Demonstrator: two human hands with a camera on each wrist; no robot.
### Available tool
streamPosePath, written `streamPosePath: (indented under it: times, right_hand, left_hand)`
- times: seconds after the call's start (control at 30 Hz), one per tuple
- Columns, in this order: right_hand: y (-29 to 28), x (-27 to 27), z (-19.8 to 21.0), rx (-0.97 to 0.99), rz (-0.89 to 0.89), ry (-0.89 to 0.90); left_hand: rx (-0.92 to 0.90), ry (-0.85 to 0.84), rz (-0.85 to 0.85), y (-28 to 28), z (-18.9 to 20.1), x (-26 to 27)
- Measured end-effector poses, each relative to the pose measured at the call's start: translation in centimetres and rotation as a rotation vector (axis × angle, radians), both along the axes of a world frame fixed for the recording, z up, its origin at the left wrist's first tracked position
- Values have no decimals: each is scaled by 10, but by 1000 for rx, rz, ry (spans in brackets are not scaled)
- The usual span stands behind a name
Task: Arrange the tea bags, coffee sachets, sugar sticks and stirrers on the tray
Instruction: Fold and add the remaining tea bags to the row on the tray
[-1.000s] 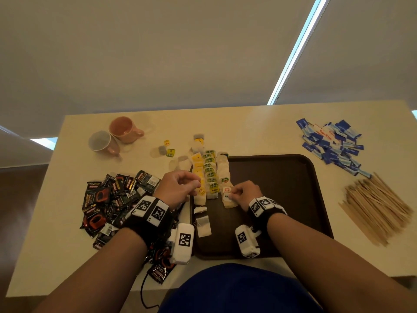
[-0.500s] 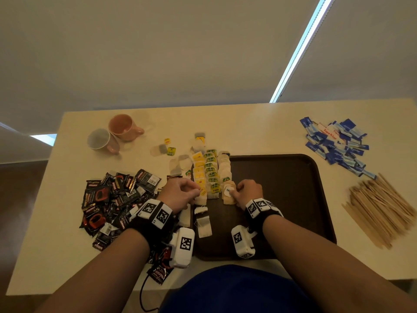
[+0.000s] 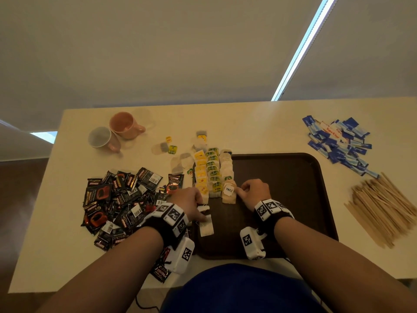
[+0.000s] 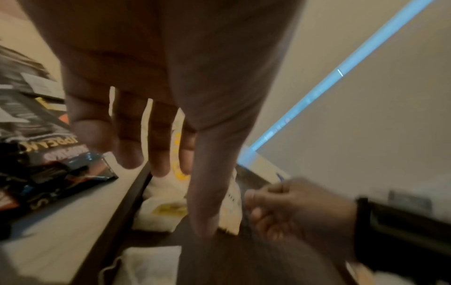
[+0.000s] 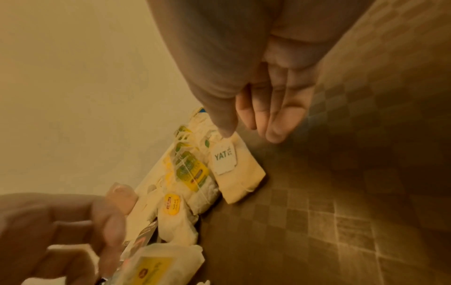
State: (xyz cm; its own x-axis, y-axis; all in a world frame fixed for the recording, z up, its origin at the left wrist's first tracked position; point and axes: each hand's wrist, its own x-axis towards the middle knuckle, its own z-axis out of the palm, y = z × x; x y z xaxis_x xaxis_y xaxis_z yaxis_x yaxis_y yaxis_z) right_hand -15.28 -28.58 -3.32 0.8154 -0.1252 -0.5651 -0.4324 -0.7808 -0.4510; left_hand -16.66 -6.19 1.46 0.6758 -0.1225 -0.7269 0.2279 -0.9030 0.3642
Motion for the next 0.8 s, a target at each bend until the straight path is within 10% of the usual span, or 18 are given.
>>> streamPosePath:
  times: [0.17, 0.8]
  right_hand:
    - [4, -5, 10, 9, 33, -42]
    - [65, -39, 3, 11, 811, 104]
  left_hand:
    - [117, -19, -287, -7, -9, 7]
    - [70, -185, -37, 6, -30, 30]
